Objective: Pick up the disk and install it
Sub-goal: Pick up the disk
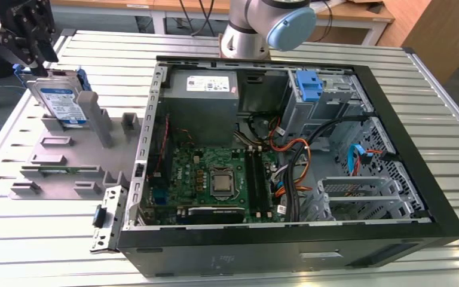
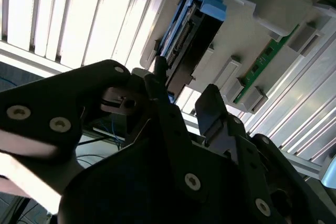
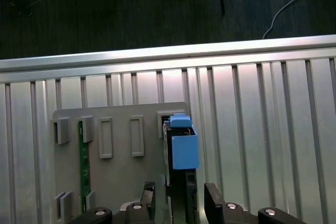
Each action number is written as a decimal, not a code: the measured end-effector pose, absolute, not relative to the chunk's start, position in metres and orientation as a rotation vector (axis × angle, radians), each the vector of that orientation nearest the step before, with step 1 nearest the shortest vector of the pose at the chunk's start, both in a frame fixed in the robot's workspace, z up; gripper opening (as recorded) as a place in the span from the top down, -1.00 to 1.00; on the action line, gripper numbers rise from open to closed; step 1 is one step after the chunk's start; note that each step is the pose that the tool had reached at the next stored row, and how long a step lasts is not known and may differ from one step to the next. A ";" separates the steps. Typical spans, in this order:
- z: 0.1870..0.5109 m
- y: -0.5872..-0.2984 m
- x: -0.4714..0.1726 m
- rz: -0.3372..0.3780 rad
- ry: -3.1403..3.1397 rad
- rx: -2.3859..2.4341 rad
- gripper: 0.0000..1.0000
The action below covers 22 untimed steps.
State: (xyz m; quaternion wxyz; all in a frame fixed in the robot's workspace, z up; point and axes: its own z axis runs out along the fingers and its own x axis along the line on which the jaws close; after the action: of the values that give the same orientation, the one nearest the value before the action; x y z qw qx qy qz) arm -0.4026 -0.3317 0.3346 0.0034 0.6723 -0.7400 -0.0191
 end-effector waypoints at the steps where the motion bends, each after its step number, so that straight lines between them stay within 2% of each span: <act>1: 0.335 -0.332 -0.403 -0.060 -2.320 2.108 0.07; 3: 0.335 -0.332 -0.403 -0.060 -2.320 2.108 -0.16; 5: 0.335 -0.332 -0.403 -0.060 -2.320 2.108 -0.16; 6: 0.335 -0.332 -0.403 -0.060 -2.320 2.108 -0.29; 22: 0.333 -0.332 -0.403 -0.060 -2.320 2.108 -0.29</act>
State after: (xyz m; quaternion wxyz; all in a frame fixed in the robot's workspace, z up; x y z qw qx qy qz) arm -0.4026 -0.3317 0.3330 0.0032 0.6723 -0.7400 -0.0190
